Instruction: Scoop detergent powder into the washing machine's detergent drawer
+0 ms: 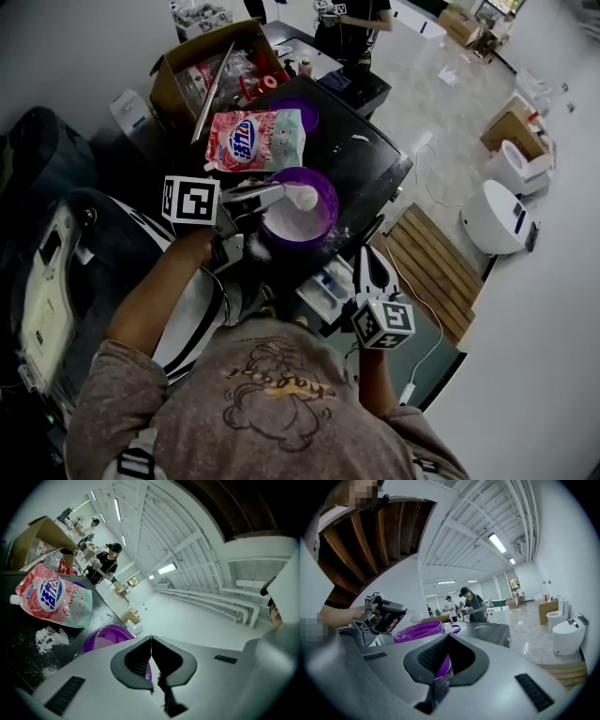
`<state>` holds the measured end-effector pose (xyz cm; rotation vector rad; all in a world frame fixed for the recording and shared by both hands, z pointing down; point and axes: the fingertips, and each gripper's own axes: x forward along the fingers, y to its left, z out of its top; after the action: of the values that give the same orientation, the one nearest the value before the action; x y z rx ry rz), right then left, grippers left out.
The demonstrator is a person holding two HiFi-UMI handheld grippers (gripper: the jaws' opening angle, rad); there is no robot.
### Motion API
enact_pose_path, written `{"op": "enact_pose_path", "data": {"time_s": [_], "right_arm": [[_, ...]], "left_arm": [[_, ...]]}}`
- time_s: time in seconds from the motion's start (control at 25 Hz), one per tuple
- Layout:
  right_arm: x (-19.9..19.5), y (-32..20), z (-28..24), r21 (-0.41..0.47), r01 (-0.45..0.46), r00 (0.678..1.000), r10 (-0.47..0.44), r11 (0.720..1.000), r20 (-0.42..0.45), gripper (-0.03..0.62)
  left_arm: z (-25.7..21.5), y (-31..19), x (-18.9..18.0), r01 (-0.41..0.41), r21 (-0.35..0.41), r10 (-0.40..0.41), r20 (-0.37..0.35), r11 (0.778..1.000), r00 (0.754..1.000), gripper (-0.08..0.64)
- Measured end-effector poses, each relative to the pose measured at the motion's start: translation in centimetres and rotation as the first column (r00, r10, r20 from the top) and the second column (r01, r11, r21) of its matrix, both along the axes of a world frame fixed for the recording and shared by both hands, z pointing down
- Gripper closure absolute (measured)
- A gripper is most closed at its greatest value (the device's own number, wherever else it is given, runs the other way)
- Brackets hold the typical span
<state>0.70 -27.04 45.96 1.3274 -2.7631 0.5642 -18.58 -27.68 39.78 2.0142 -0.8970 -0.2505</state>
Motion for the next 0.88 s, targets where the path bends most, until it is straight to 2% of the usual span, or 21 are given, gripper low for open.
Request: {"op": "enact_pose_path", "data": {"time_s": [0.2, 0.36, 0.6, 0.76, 0.88], "right_arm": [[-0.4, 0.3, 0.0, -0.009, -0.011, 1.0, 0.012, 1.0, 0.012, 0.592], [-0.3, 0.8, 0.1, 0.0, -0.013, 1.0, 0.013, 1.0, -0.014, 0.591], [0.3, 1.4, -0.3, -0.009, -0.062, 0.998, 0.062, 0.998, -0.027, 0.592], [1.0, 2.5, -0.3, -0.006, -0.095, 0.993, 0.095, 0.995, -0.072, 0.591], [1.7, 3.4, -0.1, -0.01, -0.13, 0.988, 0.129, 0.991, -0.081, 0.592]], "left_arm": [[0.3, 0.4, -0.2, 0.097, 0.014, -0.096, -0.072, 0.995, 0.993, 0.537], [0.9, 1.2, -0.3, 0.179, -0.064, -0.187, -0.175, 0.982, 0.967, 0.537], [0.7, 1.4, -0.9, 0.176, 0.069, -0.168, -0.108, 0.982, 0.98, 0.537], [1.5, 2.0, -0.6, 0.177, 0.048, -0.17, -0.121, 0.983, 0.978, 0.537], [0.8, 2.1, -0.3, 0.152, 0.102, -0.141, -0.11, 0.983, 0.984, 0.537]]}}
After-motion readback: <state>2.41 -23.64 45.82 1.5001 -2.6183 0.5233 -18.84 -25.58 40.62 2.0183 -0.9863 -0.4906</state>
